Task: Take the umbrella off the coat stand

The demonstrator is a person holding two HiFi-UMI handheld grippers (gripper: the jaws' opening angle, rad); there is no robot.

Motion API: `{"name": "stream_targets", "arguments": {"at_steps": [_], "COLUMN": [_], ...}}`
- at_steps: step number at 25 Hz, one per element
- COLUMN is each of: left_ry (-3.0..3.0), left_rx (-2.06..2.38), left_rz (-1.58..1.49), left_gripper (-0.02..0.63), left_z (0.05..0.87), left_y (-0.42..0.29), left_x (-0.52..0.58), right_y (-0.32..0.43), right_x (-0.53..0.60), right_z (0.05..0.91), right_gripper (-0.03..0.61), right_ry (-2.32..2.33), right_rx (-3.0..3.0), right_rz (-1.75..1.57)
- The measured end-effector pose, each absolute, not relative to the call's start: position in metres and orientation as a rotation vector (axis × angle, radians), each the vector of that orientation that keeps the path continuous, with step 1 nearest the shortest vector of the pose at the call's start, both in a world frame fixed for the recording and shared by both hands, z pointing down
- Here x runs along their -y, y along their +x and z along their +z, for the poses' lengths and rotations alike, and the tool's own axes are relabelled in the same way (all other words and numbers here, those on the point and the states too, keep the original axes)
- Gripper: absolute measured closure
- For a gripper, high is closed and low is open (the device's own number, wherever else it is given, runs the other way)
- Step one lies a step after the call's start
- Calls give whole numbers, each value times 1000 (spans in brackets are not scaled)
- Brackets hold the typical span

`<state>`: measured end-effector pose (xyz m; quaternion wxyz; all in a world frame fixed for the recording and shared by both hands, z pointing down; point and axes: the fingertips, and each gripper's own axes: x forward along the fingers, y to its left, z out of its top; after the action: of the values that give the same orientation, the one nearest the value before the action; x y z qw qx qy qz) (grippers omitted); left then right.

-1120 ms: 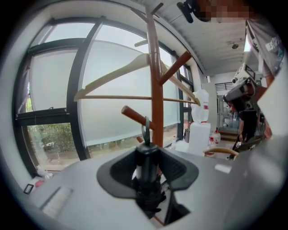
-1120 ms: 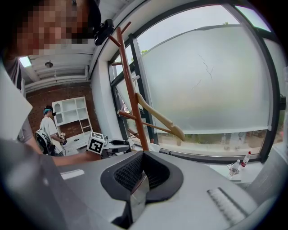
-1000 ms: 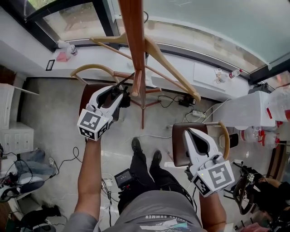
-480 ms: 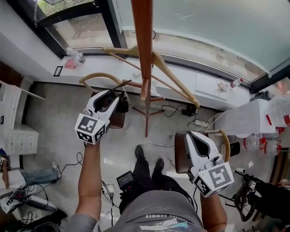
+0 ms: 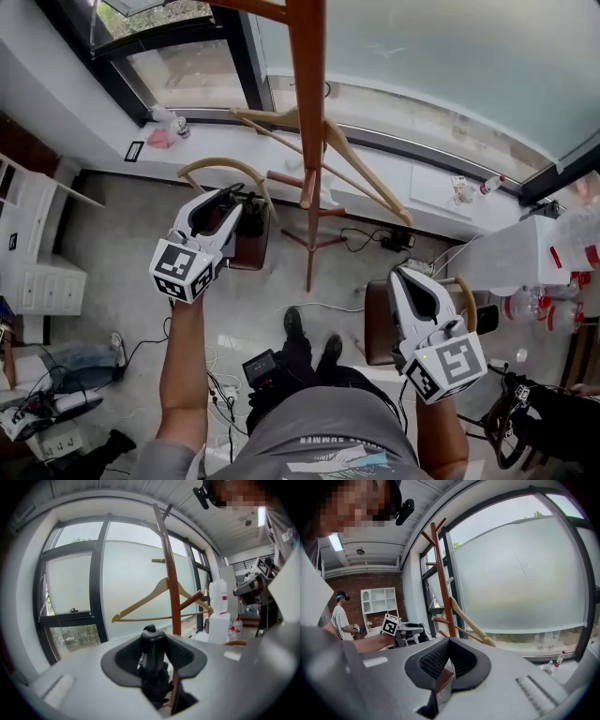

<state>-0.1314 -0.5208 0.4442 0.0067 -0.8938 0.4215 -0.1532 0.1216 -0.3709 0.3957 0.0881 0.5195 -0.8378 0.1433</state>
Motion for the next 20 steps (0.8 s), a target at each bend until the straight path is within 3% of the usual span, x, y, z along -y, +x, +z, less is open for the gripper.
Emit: {"name": "stream_targets", "arguments": {"at_steps": [20], "left_ry": [-2710], "left_rx": [-1253], "left_rz": [-481], "left_gripper": [462], "left_z": [345], "left_y": [-146], "left_x": [409], "right_y": [98], "right_x": [352], "right_z": [340], "right_gripper": [578], "right_ry": [1477], "right_rx": [2605], "right_rz": [239]}}
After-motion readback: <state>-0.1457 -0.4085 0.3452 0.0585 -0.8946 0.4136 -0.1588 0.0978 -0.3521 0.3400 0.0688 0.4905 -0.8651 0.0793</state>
